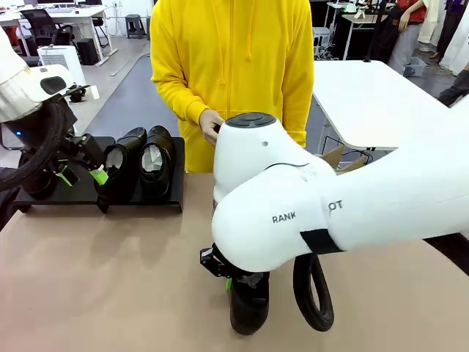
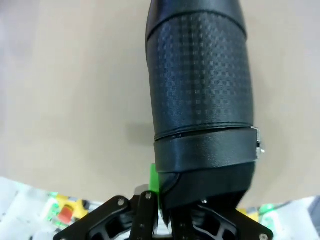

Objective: Organize the shoes by placing them on the stand.
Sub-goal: Pick up one Shoe and place it in the middle of the table.

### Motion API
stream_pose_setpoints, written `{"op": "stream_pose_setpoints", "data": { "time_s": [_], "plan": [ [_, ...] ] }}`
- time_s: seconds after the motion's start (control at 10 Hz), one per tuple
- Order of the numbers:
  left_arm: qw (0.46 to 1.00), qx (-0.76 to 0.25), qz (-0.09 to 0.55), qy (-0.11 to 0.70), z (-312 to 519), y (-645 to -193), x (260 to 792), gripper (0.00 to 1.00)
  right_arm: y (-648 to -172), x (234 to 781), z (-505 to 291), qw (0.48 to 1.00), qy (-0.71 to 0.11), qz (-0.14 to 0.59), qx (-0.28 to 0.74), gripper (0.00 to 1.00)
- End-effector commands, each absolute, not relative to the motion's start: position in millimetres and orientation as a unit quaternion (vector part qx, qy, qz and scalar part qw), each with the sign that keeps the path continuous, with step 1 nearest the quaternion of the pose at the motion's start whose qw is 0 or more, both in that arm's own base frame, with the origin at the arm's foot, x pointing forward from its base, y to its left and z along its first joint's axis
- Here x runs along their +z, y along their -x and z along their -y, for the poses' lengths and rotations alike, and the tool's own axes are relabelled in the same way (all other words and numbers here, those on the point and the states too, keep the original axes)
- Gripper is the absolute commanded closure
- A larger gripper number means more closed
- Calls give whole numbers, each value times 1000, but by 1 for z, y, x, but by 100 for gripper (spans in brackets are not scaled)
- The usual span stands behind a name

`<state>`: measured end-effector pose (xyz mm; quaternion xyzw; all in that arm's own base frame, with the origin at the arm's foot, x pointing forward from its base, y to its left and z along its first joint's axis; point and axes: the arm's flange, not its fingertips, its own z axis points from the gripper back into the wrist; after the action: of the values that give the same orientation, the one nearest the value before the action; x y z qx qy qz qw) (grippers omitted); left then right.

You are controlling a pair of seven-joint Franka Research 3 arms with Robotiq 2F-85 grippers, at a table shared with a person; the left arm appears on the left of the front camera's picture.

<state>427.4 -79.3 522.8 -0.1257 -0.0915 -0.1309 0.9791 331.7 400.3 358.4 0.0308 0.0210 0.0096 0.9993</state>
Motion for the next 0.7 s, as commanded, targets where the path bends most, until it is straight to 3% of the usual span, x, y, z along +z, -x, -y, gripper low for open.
{"op": "stream_pose_setpoints", "data": {
  "time_s": [0.0, 0.1, 0.6],
  "plan": [
    [977, -132, 94, 136, 78, -426, 522, 23, -338, 370, -411, 999, -32, 9, 10, 100],
    [977, -132, 94, 136, 78, -426, 522, 23, -337, 370, -411, 999, -34, 11, 9, 95],
    [977, -132, 94, 136, 78, -426, 522, 23, -336, 373, -401, 998, -61, -2, -22, 7]
  ]
}}
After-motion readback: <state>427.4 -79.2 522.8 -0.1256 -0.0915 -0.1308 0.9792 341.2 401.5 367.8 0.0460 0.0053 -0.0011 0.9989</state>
